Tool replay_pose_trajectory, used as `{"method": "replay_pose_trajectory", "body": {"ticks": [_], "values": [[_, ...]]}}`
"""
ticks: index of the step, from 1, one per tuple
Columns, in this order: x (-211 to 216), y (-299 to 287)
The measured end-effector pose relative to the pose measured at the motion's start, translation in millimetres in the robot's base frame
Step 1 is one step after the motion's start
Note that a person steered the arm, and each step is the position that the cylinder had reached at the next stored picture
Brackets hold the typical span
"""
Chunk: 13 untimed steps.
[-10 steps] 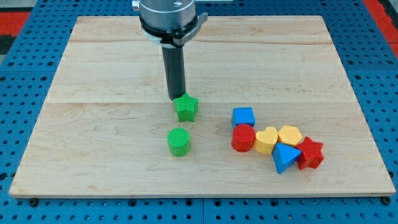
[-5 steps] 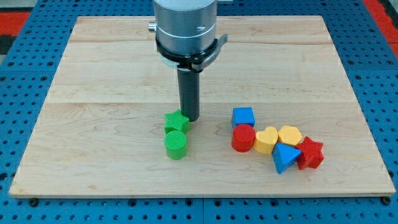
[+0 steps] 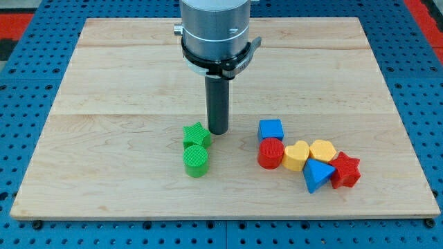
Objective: Move the green star towards upside of the green circle
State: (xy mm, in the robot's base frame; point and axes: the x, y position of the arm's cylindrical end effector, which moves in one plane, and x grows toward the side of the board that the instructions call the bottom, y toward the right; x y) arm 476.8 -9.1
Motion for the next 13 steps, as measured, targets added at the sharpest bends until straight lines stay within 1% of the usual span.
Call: {"method": "replay_pose_trajectory", "body": {"ticks": [9, 12, 13], "values": [[-2, -6], [-25, -6], [-58, 15]]}}
